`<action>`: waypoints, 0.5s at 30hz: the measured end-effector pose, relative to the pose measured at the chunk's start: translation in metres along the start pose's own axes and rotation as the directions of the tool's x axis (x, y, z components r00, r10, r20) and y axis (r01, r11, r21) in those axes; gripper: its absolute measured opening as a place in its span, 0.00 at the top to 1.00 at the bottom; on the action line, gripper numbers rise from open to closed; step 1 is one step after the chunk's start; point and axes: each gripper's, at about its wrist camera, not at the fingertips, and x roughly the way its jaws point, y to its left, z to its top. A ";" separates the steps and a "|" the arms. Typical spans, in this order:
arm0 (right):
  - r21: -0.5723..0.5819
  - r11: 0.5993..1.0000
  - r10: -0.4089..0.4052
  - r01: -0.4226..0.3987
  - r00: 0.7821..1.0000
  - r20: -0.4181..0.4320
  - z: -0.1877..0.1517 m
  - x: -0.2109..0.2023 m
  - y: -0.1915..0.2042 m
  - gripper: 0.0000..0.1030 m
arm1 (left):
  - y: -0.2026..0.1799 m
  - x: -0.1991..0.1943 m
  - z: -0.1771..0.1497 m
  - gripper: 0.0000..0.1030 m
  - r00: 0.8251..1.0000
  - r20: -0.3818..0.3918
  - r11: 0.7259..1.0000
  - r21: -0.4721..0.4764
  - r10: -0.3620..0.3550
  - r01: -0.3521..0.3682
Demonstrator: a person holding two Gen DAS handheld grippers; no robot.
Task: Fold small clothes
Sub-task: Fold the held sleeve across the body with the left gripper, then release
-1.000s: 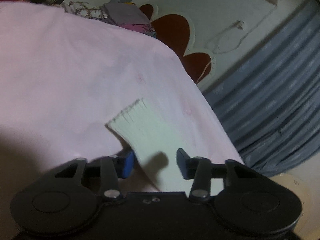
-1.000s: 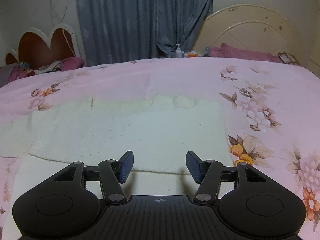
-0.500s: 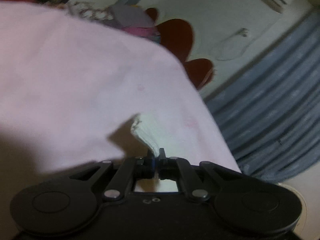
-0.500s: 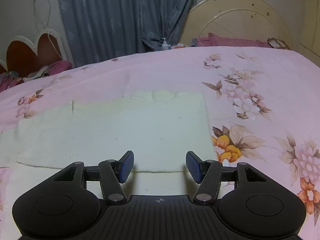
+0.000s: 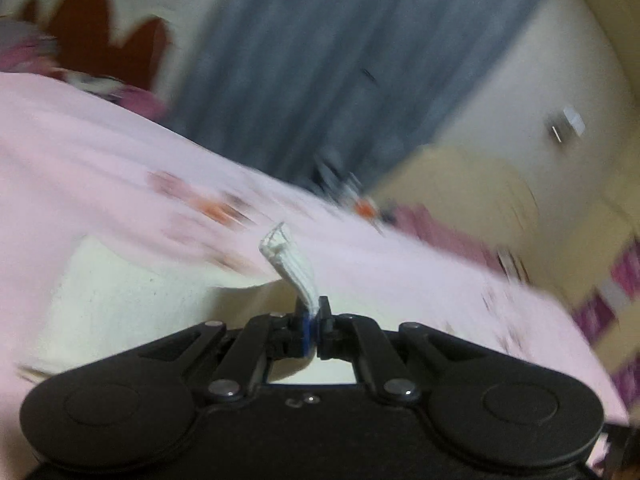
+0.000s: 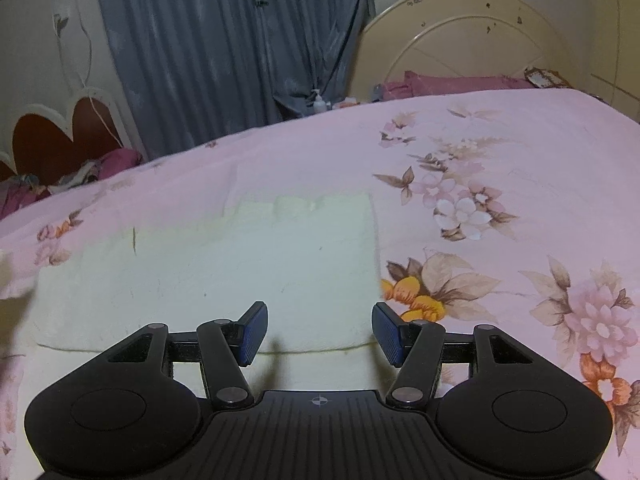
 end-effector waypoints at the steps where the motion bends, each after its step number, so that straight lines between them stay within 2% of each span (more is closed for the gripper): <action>1: 0.005 1.000 0.003 -0.003 1.000 0.007 0.001 -0.004 -0.004 0.43 | -0.016 0.012 -0.006 0.97 0.999 -0.032 0.999 0.031 -0.015 0.016; 6: 0.048 0.999 0.002 -0.003 1.000 0.029 0.006 -0.017 -0.028 0.43 | -0.083 0.060 -0.049 0.97 0.985 -0.167 0.988 0.133 -0.052 0.075; 9: 0.075 0.997 -0.002 0.001 1.000 0.026 0.007 -0.024 -0.044 0.43 | -0.114 0.089 -0.070 0.96 0.966 -0.249 0.980 0.168 -0.065 0.110; 10: 0.085 0.996 -0.002 0.000 1.000 0.022 0.007 -0.025 -0.050 0.43 | -0.118 0.101 -0.077 0.90 0.953 -0.293 0.977 0.170 -0.073 0.127; 11: 0.094 0.996 0.004 -0.005 1.000 0.019 0.007 -0.027 -0.054 0.43 | -0.124 0.109 -0.083 0.82 0.951 -0.302 0.976 0.173 -0.073 0.130; 12: 0.106 0.994 0.016 -0.018 1.000 0.016 0.007 -0.028 -0.058 0.43 | -0.132 0.104 -0.088 0.76 0.957 -0.281 0.974 0.185 -0.076 0.132; 13: 0.114 0.993 0.027 -0.028 1.000 0.015 0.008 -0.028 -0.061 0.43 | -0.137 0.099 -0.090 0.61 0.958 -0.274 0.969 0.197 -0.088 0.146; 14: 0.118 0.992 0.037 -0.038 0.999 0.013 0.008 -0.028 -0.062 0.43 | -0.140 0.091 -0.090 0.55 0.958 -0.271 0.968 0.201 -0.090 0.148; 15: 0.122 0.991 0.052 -0.053 0.999 0.012 0.009 -0.028 -0.062 0.43 | -0.139 0.079 -0.088 0.54 0.965 -0.250 0.969 0.210 -0.074 0.129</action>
